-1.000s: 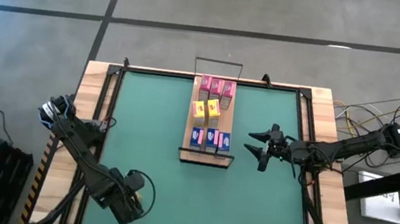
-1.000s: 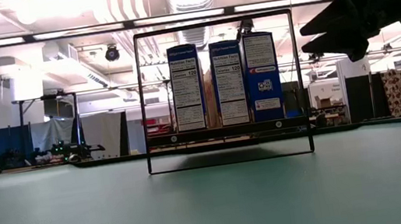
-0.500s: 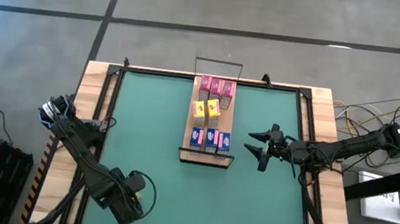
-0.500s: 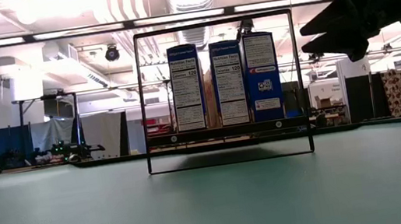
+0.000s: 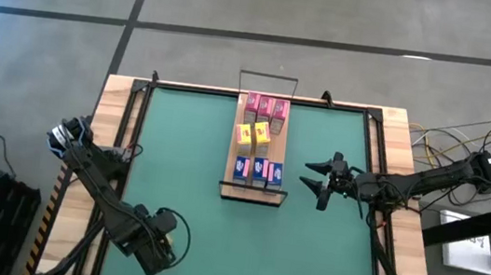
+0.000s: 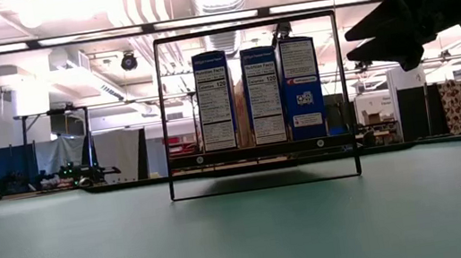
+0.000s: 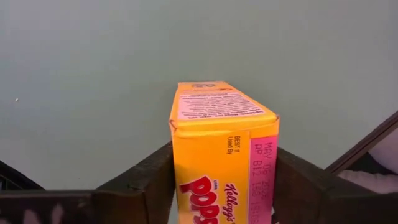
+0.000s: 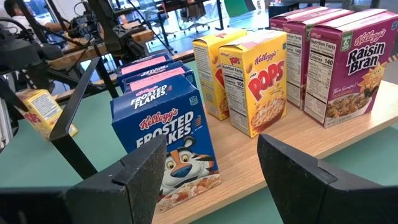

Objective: Stack cereal on shelf
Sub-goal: Put the yellow cereal box on the shelf

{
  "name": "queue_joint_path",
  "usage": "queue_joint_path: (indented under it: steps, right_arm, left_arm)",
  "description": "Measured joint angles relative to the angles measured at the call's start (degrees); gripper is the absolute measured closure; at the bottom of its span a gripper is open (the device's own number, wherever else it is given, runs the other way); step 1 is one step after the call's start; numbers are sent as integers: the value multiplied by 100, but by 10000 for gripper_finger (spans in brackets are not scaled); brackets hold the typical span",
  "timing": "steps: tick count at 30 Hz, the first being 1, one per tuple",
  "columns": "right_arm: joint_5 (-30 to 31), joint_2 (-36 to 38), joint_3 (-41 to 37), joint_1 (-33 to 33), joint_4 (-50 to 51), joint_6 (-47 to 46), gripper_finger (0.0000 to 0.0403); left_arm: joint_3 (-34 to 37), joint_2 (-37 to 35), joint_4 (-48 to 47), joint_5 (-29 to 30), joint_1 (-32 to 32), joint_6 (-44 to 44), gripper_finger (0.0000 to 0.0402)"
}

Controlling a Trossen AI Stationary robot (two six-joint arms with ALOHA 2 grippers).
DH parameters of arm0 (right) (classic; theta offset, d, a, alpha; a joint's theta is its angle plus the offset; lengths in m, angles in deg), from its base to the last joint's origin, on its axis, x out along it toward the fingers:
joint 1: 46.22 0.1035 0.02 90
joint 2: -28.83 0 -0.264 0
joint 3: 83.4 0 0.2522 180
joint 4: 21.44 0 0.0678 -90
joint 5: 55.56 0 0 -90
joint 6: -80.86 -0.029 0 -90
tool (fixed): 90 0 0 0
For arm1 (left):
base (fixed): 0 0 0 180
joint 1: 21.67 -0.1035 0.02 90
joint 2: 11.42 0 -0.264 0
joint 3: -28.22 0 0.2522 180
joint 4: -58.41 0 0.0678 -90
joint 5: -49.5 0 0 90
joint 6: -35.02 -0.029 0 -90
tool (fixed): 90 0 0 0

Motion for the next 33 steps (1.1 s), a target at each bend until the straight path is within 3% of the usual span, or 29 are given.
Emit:
queue_joint_path:
  steps: [14, 21, 25, 33]
  right_arm:
    - [0, 0, 0, -2, 0, 0, 163]
    - [0, 0, -1, -1, 0, 0, 163]
    - [0, 0, -1, 0, 0, 0, 163]
    - [1, -1, -1, -2, 1, 0, 163]
  left_arm:
    - [-7, 0, 161, 84, -4, 164, 219]
    - [-46, 0, 432, 529, -121, 677, 219]
    - [-44, 0, 714, 535, -466, 263, 219]
    - [-44, 2, 1133, 516, -1319, -1484, 219]
